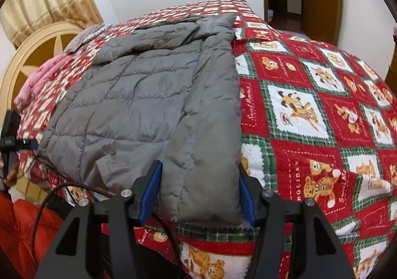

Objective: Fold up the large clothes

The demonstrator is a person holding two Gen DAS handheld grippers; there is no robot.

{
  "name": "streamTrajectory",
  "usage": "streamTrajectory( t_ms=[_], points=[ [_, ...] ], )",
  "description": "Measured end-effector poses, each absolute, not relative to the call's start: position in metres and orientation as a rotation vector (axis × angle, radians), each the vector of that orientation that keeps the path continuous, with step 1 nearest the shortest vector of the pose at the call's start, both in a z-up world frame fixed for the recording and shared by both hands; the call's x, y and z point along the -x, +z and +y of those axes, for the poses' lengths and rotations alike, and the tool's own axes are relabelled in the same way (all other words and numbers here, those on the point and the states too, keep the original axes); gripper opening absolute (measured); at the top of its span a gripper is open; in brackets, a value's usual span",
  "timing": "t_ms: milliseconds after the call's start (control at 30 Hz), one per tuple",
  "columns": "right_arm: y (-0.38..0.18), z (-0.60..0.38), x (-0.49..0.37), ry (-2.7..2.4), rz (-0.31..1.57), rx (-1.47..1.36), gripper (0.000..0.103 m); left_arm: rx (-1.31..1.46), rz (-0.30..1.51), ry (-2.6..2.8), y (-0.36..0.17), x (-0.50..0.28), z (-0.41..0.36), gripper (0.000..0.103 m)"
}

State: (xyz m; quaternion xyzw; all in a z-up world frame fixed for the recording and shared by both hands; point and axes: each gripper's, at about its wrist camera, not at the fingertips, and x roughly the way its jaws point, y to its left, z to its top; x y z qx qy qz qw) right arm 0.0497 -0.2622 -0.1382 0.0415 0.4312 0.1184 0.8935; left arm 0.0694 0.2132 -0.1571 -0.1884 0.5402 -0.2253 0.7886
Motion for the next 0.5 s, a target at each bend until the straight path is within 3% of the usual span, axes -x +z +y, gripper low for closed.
streamTrajectory(
  t_ms=[67, 133, 167, 200, 300, 367, 467, 500],
  points=[
    [-0.139, -0.255, -0.050, 0.240, 0.888, -0.037, 0.056, 0.481, 1.157, -0.523, -0.157, -0.071, 0.218, 0.099],
    [-0.139, -0.248, -0.052, 0.198, 0.884, 0.032, 0.047, 0.537, 1.152, -0.519, -0.162, -0.076, 0.221, 0.099],
    [-0.138, -0.247, -0.053, 0.195, 0.886, 0.040, 0.038, 0.554, 1.133, -0.519, -0.162, -0.076, 0.220, 0.099],
    [-0.137, -0.248, -0.054, 0.236, 0.897, 0.009, 0.021, 0.560, 1.111, -0.533, -0.161, -0.078, 0.220, 0.099],
    [-0.132, -0.247, -0.055, 0.313, 0.905, -0.062, 0.017, 0.546, 1.080, -0.635, -0.156, -0.075, 0.205, 0.067],
    [-0.129, -0.243, -0.053, 0.322, 0.888, -0.049, 0.016, 0.458, 1.095, -0.596, -0.153, -0.077, 0.191, 0.066],
    [-0.119, -0.244, -0.050, 0.353, 0.845, -0.109, 0.016, 0.451, 1.063, -0.590, -0.146, -0.077, 0.188, 0.043],
    [-0.115, -0.246, -0.049, 0.361, 0.829, -0.135, 0.015, 0.468, 1.042, -0.592, -0.143, -0.077, 0.191, 0.029]
  ],
)
